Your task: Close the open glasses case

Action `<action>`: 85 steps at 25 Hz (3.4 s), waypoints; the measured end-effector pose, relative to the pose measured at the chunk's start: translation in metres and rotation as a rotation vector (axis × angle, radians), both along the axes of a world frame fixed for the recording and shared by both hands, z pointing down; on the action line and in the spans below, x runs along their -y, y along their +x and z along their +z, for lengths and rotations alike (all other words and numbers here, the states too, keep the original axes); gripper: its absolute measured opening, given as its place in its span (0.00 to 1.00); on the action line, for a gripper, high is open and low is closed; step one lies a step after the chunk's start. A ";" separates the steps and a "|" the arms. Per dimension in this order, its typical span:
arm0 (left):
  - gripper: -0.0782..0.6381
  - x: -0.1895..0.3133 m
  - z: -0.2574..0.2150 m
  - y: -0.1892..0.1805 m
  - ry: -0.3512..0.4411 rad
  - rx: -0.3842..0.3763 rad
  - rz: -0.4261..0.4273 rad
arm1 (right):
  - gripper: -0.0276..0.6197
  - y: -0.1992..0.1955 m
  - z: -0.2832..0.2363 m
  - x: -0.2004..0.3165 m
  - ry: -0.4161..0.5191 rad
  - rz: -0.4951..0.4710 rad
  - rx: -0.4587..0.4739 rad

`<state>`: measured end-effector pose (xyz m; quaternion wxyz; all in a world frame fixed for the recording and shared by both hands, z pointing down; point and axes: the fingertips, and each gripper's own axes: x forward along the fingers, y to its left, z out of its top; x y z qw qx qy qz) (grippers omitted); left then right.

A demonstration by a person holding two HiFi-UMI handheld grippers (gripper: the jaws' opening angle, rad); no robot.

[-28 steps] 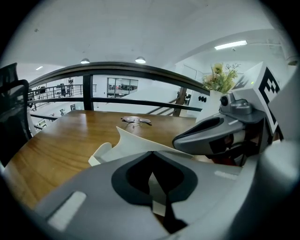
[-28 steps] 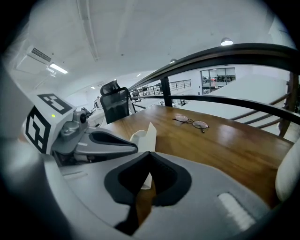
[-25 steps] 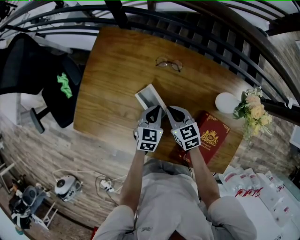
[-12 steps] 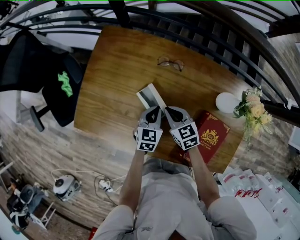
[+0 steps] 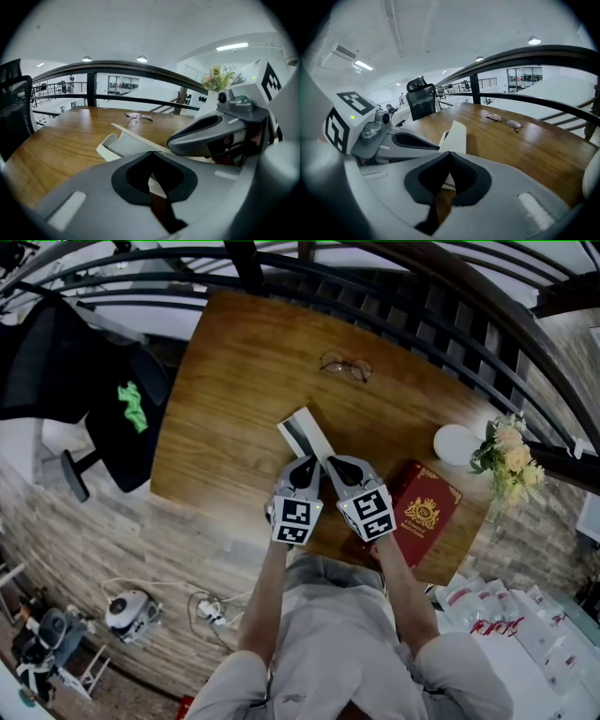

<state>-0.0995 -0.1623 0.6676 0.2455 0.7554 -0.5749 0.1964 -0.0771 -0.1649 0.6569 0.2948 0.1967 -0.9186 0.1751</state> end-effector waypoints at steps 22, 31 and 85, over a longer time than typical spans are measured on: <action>0.14 -0.020 0.014 -0.010 -0.077 0.010 -0.022 | 0.05 -0.013 0.005 -0.020 -0.018 -0.047 -0.027; 0.14 -0.029 0.021 -0.015 -0.116 0.023 -0.034 | 0.05 -0.018 0.012 -0.029 -0.028 -0.069 -0.041; 0.14 -0.081 -0.160 -0.039 0.304 0.090 -0.091 | 0.05 0.046 -0.155 -0.051 0.336 0.145 0.144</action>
